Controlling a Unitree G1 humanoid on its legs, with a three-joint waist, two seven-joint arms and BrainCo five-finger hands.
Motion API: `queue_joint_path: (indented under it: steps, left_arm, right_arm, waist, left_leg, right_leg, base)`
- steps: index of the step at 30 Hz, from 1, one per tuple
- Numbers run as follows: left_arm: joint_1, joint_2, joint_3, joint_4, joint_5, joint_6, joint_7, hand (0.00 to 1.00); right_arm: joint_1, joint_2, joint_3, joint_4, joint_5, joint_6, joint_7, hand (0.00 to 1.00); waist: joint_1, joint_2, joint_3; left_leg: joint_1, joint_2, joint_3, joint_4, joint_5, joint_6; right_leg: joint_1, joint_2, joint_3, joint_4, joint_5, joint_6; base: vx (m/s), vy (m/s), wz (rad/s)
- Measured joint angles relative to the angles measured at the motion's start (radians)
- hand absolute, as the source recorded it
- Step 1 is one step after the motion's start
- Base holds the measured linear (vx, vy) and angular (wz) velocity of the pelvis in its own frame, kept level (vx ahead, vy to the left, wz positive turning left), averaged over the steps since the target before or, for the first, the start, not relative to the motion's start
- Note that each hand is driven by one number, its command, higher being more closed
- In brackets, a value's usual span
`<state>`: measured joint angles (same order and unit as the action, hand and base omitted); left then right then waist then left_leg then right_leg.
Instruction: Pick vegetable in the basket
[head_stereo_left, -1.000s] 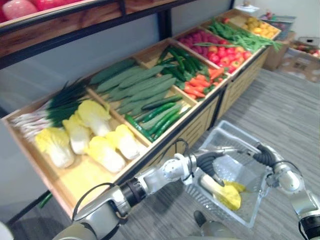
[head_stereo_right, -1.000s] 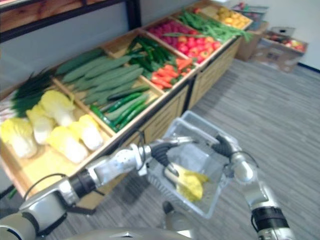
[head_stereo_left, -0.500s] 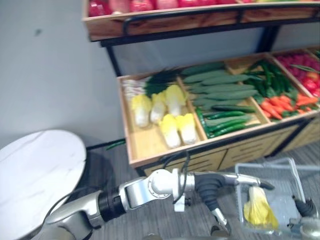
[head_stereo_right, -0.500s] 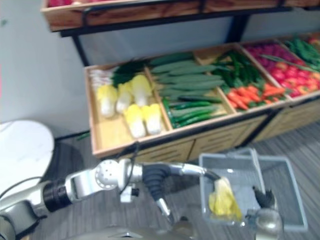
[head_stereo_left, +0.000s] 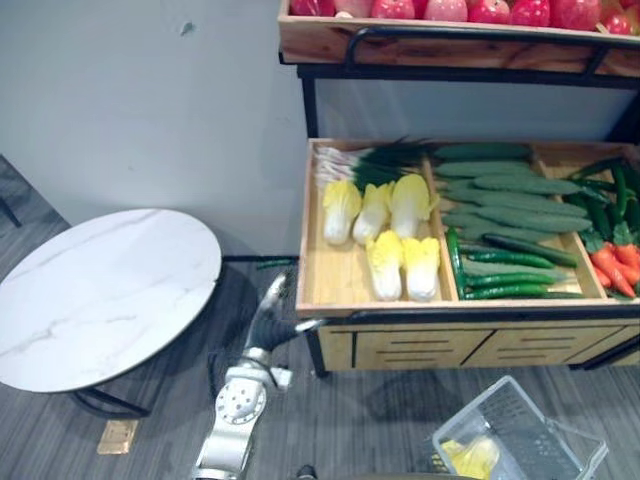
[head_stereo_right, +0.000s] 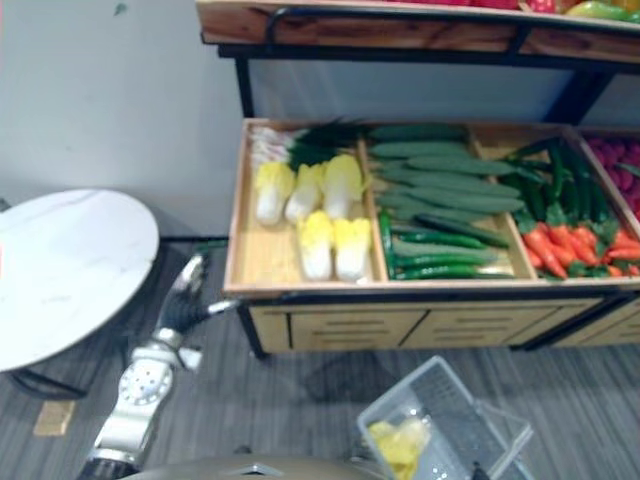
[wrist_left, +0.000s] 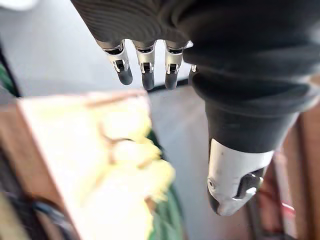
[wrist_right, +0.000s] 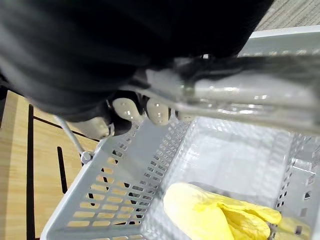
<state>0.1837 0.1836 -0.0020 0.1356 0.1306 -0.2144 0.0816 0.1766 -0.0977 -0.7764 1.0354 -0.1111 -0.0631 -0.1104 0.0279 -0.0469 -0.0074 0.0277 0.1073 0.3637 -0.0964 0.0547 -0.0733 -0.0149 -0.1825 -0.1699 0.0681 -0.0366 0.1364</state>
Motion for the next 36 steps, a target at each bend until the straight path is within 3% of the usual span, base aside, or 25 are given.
queue_joint_path:
  steps: [4,8,15,21,25,32,36]
  left_arm:
    - [0.009,-0.021,0.146,0.237,0.132,0.019,0.095,0.0]
    - [0.008,-0.029,0.326,0.534,0.16,0.053,0.209,0.0]
    - [0.016,-0.037,0.469,0.867,0.159,0.103,0.263,0.0]
    - [0.035,-0.064,0.475,0.937,0.166,0.119,0.222,0.0]
    - [0.037,-0.067,0.421,0.941,0.169,0.123,0.198,0.0]
    - [0.036,-0.072,0.358,0.964,0.168,0.129,0.188,0.0]
    - [0.035,-0.078,0.316,0.978,0.168,0.129,0.186,0.0]
  right_arm:
    - [-0.002,0.001,0.05,0.002,0.002,-0.012,-0.013,1.0]
    - [-0.004,0.001,0.119,0.005,0.003,-0.023,-0.035,1.0]
    - [-0.039,-0.003,0.158,0.063,0.0,-0.051,-0.05,1.0]
    - [-0.052,-0.012,0.167,0.084,-0.009,-0.051,-0.053,1.0]
    - [-0.049,-0.012,0.165,0.09,-0.009,-0.051,-0.053,1.0]
    - [-0.068,-0.016,0.166,0.091,-0.008,-0.055,-0.053,1.0]
    - [-0.068,-0.012,0.155,0.089,-0.005,-0.055,-0.051,1.0]
  waist:
    - [-0.003,-0.013,-0.008]
    - [-0.008,-0.011,-0.018]
    - [-0.024,-0.007,-0.024]
    - [-0.027,-0.002,-0.019]
    - [-0.052,-0.01,-0.009]
    - [-0.052,-0.006,0.015]
    - [-0.055,-0.016,0.039]
  left_leg:
    - [0.002,0.002,-0.016,-0.005,0.0,0.0]
    - [0.013,0.001,-0.022,-0.006,-0.001,-0.001]
    - [0.011,-0.007,-0.046,-0.006,-0.003,-0.004]
    - [0.01,-0.02,-0.08,-0.006,-0.004,-0.004]
    - [0.015,-0.034,-0.138,-0.006,-0.007,-0.009]
    - [0.043,-0.025,-0.125,-0.006,-0.018,-0.018]
    - [0.089,-0.023,-0.072,-0.005,-0.04,-0.022]
  right_leg:
    - [0.006,0.004,-0.01,0.001,-0.014,-0.008]
    - [0.019,0.003,-0.017,-0.001,-0.029,-0.016]
    - [0.031,-0.001,-0.028,-0.019,-0.029,-0.016]
    - [0.046,-0.012,-0.05,-0.025,-0.031,-0.013]
    - [0.043,-0.032,-0.073,0.062,-0.092,-0.014]
    - [0.037,-0.024,-0.029,0.111,-0.133,-0.021]
    - [0.034,-0.014,0.056,0.135,-0.139,-0.024]
  base:
    - [0.03,-0.013,0.09]
    - [0.02,-0.006,0.04]
    - [0.01,0.001,0.05]
    - [0.02,0.008,0.12]
    - [0.02,-0.013,0.34]
    - [0.02,-0.018,-0.05]
    - [0.05,0.013,-0.39]
